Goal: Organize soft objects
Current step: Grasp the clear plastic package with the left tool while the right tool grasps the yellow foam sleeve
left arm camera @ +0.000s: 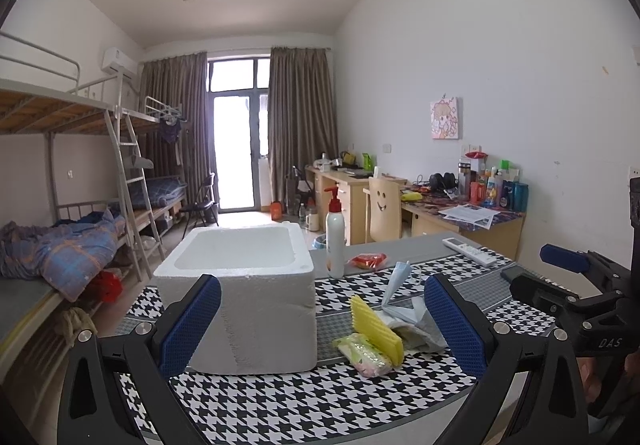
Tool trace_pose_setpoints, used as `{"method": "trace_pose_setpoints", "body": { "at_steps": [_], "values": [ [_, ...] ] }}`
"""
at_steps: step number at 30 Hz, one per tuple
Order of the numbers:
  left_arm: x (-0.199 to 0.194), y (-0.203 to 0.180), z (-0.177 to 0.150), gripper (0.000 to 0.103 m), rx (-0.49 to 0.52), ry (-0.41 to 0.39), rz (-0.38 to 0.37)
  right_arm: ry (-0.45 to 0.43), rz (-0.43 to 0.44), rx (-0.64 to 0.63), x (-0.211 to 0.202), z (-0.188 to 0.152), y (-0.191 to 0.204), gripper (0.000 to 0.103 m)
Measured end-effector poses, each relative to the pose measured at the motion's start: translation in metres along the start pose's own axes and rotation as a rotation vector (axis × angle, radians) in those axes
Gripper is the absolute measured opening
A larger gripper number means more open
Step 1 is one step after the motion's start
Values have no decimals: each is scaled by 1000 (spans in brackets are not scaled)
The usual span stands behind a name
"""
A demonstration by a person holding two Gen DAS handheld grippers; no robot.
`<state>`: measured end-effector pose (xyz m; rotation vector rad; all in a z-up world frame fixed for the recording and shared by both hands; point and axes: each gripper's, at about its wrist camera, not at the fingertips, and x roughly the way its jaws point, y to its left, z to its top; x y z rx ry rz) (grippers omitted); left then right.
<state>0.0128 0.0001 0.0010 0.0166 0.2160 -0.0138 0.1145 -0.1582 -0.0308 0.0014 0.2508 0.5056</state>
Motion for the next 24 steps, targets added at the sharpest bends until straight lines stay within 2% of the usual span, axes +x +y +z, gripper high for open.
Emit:
{"method": "trace_pose_setpoints", "body": {
  "at_steps": [13, 24],
  "values": [
    [33, -14, -8, 102, 33, 85, -36, 42, -41, 6, 22, -7, -14, 102],
    [60, -16, -19, 102, 30, 167, -42, 98, -32, 6, 42, -12, -18, 102]
  ]
}}
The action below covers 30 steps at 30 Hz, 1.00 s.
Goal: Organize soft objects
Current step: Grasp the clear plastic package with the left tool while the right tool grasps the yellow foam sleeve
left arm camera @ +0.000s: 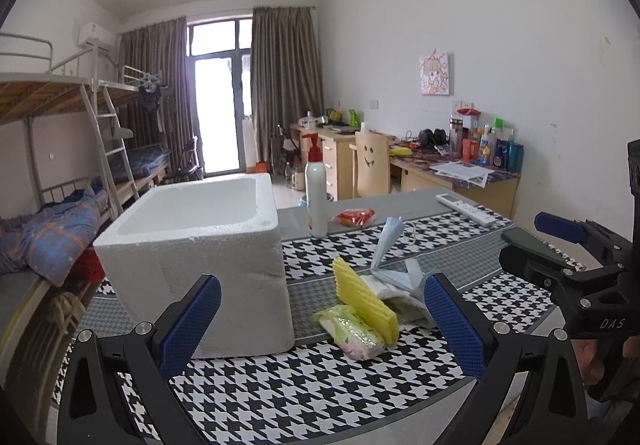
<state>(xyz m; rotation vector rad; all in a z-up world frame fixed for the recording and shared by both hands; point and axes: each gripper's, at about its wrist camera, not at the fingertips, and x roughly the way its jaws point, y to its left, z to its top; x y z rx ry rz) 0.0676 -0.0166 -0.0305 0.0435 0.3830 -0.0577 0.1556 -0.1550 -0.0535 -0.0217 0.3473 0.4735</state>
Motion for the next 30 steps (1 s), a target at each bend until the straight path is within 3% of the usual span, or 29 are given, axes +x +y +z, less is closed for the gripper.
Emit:
{"method": "trace_pose_setpoints", "body": {
  "at_steps": [19, 30],
  "values": [
    [51, 1, -20, 102, -30, 146, -13, 102, 16, 20, 35, -7, -13, 102],
    [76, 3, -35, 93, -59, 241, -23, 140, 45, 5, 51, -9, -11, 102]
  ]
}}
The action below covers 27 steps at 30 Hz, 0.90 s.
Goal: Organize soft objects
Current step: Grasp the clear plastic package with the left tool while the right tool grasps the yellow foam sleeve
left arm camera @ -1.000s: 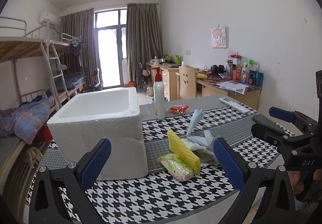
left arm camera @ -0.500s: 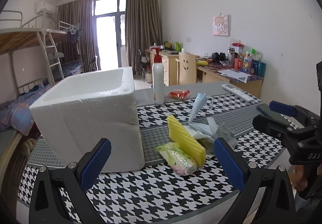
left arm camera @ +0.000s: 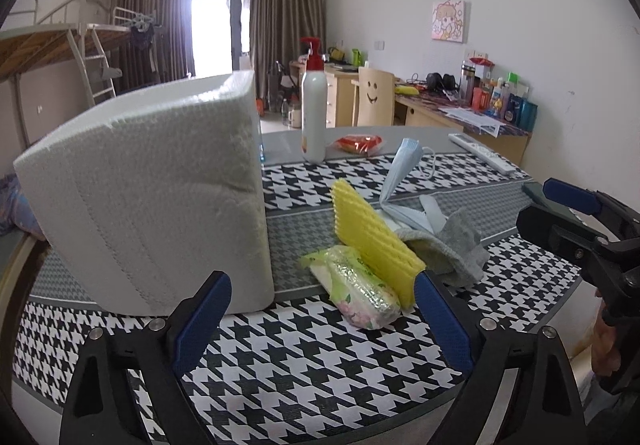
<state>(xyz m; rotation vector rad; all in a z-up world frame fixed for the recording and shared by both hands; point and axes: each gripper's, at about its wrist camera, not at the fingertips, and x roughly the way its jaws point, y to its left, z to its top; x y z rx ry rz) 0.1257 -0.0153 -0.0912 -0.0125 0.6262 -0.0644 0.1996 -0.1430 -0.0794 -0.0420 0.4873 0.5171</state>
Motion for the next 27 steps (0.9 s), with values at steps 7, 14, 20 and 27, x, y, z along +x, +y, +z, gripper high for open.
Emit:
{"method": "trace_pose_setpoints", "body": {
  "at_steps": [7, 14, 20, 27],
  "values": [
    [20, 4, -4, 84, -42, 73, -42, 12, 37, -5, 8, 2, 1, 102],
    [38, 7, -7, 75, -90, 126, -92, 37, 46, -11, 21, 1, 1, 102],
    [51, 4, -9, 67, -92, 169, -103, 46, 54, -5, 29, 0, -2, 102],
    [59, 1, -5, 62, -96, 175, -107, 56, 66, -6, 32, -1, -3, 102]
  ]
}}
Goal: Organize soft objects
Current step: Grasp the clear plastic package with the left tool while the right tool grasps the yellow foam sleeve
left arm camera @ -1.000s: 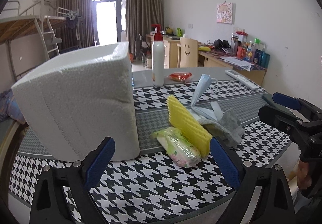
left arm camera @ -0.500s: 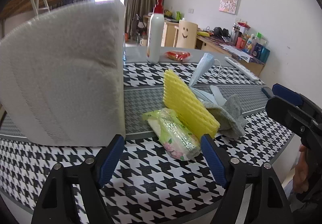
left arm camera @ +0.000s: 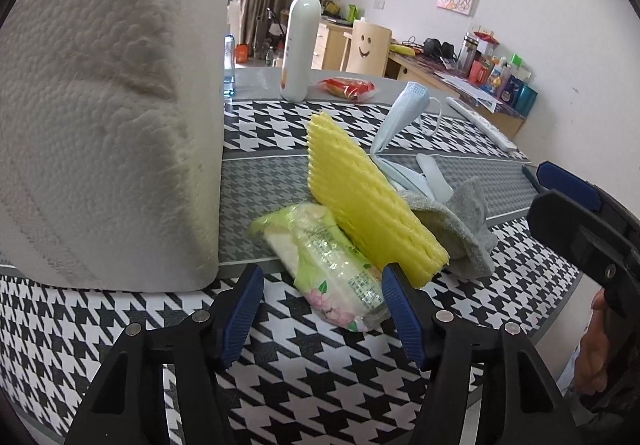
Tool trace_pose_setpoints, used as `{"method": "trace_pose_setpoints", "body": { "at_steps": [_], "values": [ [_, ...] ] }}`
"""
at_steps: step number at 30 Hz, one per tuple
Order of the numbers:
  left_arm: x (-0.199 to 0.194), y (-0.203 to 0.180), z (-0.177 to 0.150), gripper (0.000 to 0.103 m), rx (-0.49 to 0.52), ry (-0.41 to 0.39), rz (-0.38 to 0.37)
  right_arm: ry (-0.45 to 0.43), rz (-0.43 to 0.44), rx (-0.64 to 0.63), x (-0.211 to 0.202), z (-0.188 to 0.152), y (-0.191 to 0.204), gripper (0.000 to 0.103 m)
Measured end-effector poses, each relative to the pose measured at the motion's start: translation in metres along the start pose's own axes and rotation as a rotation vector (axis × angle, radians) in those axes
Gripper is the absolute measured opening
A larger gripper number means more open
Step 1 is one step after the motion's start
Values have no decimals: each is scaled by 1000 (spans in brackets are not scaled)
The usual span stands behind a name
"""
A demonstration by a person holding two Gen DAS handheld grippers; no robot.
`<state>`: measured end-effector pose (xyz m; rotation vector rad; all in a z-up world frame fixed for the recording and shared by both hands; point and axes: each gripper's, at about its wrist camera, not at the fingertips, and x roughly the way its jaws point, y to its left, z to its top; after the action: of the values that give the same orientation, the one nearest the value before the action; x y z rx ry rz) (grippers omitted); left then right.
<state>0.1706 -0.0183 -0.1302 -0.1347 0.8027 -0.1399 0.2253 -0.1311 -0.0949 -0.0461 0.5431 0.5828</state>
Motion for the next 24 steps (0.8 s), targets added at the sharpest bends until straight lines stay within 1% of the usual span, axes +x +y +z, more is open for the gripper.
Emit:
{"method": "trace_pose_setpoints", "body": {
  "at_steps": [1, 2, 4, 9, 10, 11, 14, 18, 20, 22, 24],
  "values": [
    [1, 0, 1, 57, -3, -1, -3, 1, 0, 0, 0, 0, 0, 102],
    [3, -1, 1, 55, -3, 5, -9, 2, -1, -1, 1, 0, 0, 102],
    [6, -1, 1, 53, -7, 15, -21, 4, 0, -2, 1, -1, -1, 102],
    [7, -5, 2, 47, 3, 11, -35, 14, 6, 7, 3, -4, -3, 102],
    [7, -6, 2, 45, 6, 12, -41, 17, 10, 9, 4, -5, -4, 102],
    [8, -7, 2, 41, 9, 15, -49, 18, 16, 10, 4, -6, -4, 102],
    [7, -13, 1, 37, 40, -1, -54, 27, 50, 20, 5, -8, -4, 102],
    [4, -14, 2, 36, 56, -20, -60, 36, 69, 17, 10, -9, -1, 102],
    [3, -13, 1, 35, 60, -20, -52, 50, 83, 12, 13, -8, 1, 94],
    [3, -13, 0, 35, 64, -21, -47, 69, 92, 11, 19, -8, 3, 81],
    [3, -14, 0, 35, 69, -22, -42, 86, 103, 14, 23, -8, 3, 73]
  ]
}}
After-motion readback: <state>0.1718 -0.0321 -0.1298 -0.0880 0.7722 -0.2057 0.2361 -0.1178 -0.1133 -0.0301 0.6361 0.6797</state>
